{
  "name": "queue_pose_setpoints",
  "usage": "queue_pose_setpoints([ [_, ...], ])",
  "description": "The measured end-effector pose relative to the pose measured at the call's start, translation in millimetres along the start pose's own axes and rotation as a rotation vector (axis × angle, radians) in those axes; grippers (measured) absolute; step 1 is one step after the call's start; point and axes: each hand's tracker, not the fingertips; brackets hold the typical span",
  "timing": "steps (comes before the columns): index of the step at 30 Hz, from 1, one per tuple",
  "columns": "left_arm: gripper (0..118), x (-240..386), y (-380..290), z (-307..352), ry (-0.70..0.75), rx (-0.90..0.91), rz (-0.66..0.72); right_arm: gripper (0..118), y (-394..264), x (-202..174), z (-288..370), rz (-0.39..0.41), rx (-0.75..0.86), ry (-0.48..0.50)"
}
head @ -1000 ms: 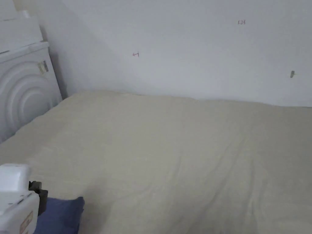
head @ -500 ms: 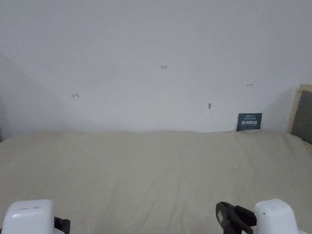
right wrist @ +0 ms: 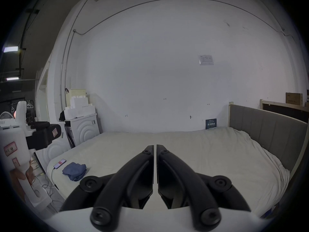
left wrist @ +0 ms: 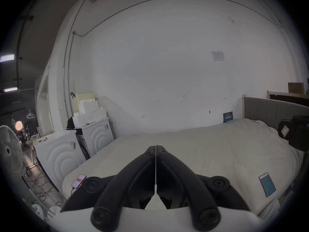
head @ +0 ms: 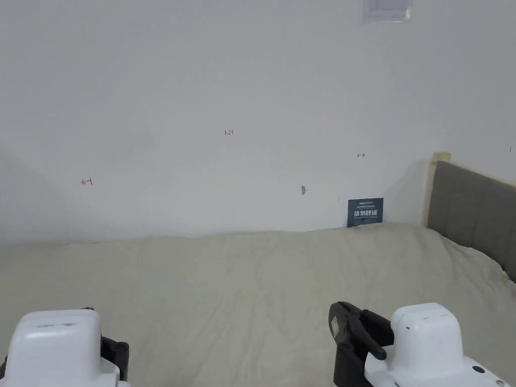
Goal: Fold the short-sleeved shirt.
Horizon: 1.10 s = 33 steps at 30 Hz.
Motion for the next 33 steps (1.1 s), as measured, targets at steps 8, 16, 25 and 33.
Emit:
queue_pose_setpoints([
  [8, 108, 6.3, 2.5, 7.4, -0.037, -0.018, 0.034, 81, 5.2, -11.2, 8.6, 0.034, 0.054, -0.020],
  [16, 109, 7.7, 5.9, 14.9, -0.047, 0.018, 0.064, 118, 16.4, -14.9, 13.0, 0.041, 0.104, -0.037],
  [25, 110, 9.0, 6.2, 16.2, -0.049, 0.009, 0.043, 118, 29.7, -16.6, 8.3, -0.011, 0.079, -0.053],
  [33, 110, 3.0, 11.5, 10.5, -0.045, 0.009, 0.044, 118, 32.2, -7.7, -5.2, -0.053, -0.001, -0.058],
])
